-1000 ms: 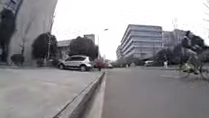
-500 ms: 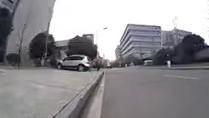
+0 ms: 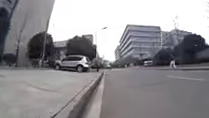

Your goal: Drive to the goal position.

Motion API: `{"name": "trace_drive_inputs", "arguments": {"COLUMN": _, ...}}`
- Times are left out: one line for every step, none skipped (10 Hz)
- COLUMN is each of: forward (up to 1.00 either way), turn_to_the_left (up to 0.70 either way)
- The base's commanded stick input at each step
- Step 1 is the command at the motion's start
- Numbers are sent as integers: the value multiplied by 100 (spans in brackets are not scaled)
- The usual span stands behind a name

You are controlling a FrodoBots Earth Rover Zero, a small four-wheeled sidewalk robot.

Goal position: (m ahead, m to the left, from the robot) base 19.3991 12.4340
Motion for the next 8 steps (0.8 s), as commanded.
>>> {"name": "trace_drive_inputs", "arguments": {"forward": 70, "turn_to_the_left": 0}}
{"name": "trace_drive_inputs", "arguments": {"forward": 70, "turn_to_the_left": 0}}
{"name": "trace_drive_inputs", "arguments": {"forward": 70, "turn_to_the_left": 0}}
{"name": "trace_drive_inputs", "arguments": {"forward": 70, "turn_to_the_left": 0}}
{"name": "trace_drive_inputs", "arguments": {"forward": 70, "turn_to_the_left": 0}}
{"name": "trace_drive_inputs", "arguments": {"forward": 70, "turn_to_the_left": 0}}
{"name": "trace_drive_inputs", "arguments": {"forward": 70, "turn_to_the_left": 0}}
{"name": "trace_drive_inputs", "arguments": {"forward": 70, "turn_to_the_left": 0}}
